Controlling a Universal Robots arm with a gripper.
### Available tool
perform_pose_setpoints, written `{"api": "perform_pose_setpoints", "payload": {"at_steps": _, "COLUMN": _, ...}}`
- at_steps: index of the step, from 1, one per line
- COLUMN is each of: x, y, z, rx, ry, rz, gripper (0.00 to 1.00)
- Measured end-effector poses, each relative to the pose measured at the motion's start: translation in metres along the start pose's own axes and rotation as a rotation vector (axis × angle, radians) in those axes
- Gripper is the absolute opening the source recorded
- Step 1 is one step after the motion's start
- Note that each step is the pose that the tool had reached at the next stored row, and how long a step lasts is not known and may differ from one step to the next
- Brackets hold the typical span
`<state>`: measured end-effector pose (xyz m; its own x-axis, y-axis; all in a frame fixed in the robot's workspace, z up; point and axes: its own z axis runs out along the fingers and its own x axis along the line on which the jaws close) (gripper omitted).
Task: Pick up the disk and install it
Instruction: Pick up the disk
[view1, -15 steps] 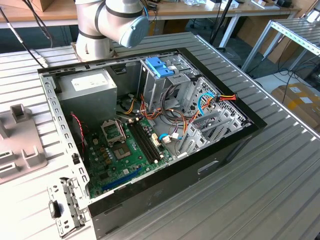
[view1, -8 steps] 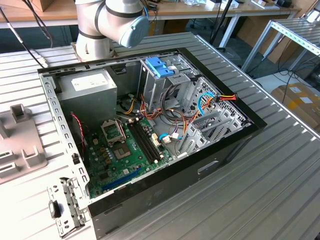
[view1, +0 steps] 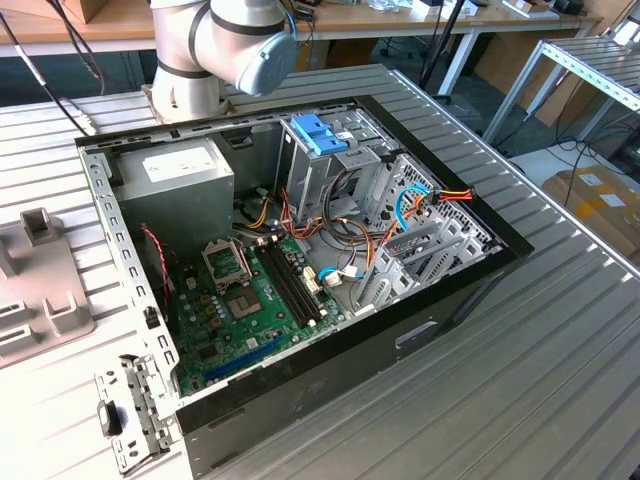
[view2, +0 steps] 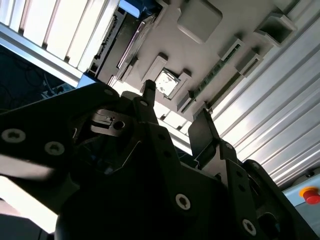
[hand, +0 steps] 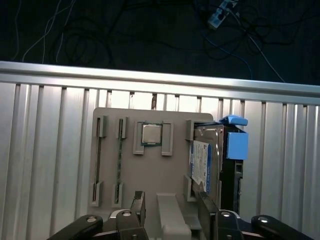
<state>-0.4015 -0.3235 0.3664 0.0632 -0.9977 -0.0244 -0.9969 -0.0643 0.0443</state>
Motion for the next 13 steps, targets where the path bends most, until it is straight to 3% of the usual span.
{"api": "perform_pose_setpoints", "payload": {"at_steps": 4, "x": -0.0057, "y": -0.0004, "z": 0.0018, "rx": 0.0001, "ry": -0.0001, "rz": 0.000, "gripper": 0.54}}
{"api": "perform_pose_setpoints", "payload": {"at_steps": 13, "x": -0.0075, "y": -0.0007, "z": 0.0041, "rx": -0.0001, "ry": 0.0000, "rz": 0.000, "gripper": 0.54}}
